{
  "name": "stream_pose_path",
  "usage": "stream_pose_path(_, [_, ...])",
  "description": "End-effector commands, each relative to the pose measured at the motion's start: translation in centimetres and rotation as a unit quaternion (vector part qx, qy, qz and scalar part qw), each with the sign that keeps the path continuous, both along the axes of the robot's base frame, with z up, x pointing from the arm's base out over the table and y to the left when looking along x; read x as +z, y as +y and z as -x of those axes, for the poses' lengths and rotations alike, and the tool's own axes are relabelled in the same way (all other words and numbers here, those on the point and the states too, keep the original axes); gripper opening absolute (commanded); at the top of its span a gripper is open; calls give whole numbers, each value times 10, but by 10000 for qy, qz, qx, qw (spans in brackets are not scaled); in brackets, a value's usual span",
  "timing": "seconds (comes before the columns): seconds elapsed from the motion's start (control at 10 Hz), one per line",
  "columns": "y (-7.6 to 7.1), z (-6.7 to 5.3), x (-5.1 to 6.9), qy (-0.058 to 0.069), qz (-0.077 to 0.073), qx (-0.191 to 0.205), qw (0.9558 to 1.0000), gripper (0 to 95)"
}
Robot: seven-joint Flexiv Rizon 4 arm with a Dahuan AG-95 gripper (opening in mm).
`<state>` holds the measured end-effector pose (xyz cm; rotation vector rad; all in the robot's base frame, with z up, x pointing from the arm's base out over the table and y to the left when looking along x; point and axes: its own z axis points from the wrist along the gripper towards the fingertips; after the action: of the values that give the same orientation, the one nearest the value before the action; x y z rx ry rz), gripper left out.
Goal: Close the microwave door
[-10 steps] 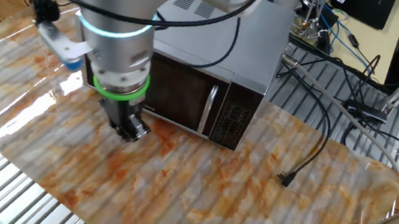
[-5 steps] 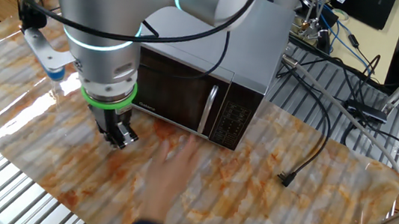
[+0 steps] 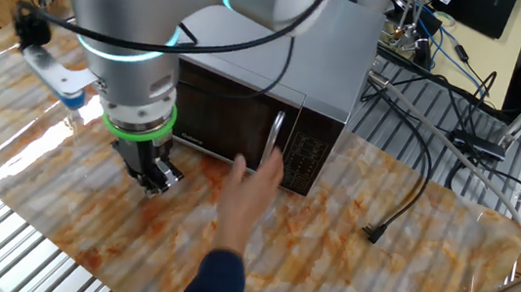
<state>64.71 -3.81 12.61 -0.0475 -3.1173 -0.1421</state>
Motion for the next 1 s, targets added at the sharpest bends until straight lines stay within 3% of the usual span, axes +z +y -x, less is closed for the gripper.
stream_pose_path(0.1, [0,-1,-1,-95,-819,1366,9872,0])
stream_pose_path(0.2, [1,-1,-2,-114,-933,1365,9862,0])
stream_pose_path(0.5, [1,-1,-1,-163,-937,1356,9862,0])
stream_pose_path(0.7, [1,-1,-1,-96,-801,1366,9873,0])
stream_pose_path(0.8, [1,-1,1,-167,-647,1318,9890,0])
stream_pose_path(1.0, [0,-1,2,-94,-595,996,9932,0])
